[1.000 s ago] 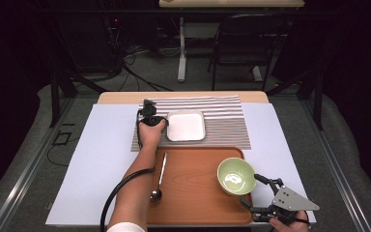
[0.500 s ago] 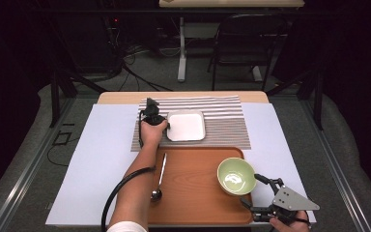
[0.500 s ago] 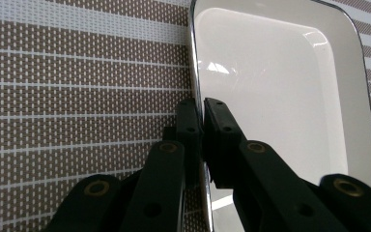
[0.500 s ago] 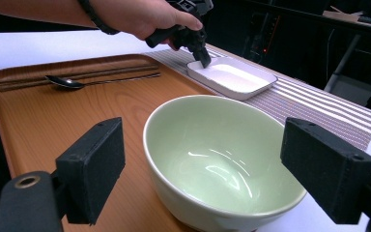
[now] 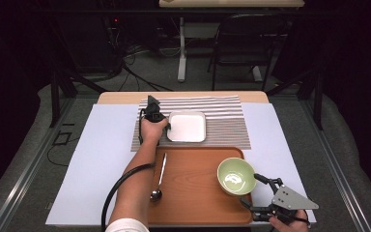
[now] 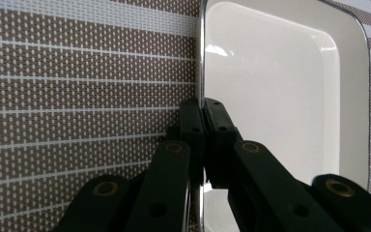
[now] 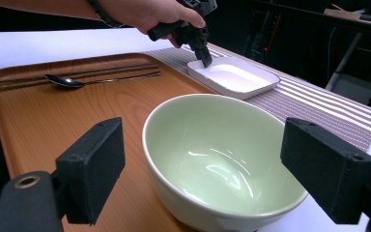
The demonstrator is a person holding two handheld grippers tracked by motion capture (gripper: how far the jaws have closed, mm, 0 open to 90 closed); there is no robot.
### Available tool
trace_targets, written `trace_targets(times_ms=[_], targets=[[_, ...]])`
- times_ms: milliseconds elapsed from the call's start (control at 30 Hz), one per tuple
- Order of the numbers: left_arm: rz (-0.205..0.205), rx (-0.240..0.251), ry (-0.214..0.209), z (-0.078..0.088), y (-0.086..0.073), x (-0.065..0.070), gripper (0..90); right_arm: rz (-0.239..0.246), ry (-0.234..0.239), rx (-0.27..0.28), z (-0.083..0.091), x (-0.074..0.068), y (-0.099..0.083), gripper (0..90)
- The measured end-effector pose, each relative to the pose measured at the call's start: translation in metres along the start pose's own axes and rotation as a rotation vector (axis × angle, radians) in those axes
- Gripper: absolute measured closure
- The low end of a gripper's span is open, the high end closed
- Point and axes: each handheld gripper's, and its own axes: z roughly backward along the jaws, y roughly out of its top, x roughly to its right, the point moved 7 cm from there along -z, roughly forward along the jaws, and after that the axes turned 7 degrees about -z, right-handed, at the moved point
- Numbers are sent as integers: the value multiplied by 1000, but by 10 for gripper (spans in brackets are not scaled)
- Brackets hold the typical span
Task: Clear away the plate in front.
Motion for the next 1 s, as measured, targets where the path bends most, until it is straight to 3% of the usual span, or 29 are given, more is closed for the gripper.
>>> trace_targets(times_ms=[167, 400, 700, 1000], targets=[[48, -1, -24, 4, -4, -3, 885, -5, -1, 3, 1, 1, 0, 154], [96, 36, -56, 16, -9, -9, 886, -2, 5, 6, 1, 0, 1, 154], [62, 49, -75, 37, -17, -1, 886, 1, 7, 5, 1, -1, 1, 154], [71, 64, -114, 54, -34, 7, 886, 8, 6, 6, 1, -2, 2, 153]])
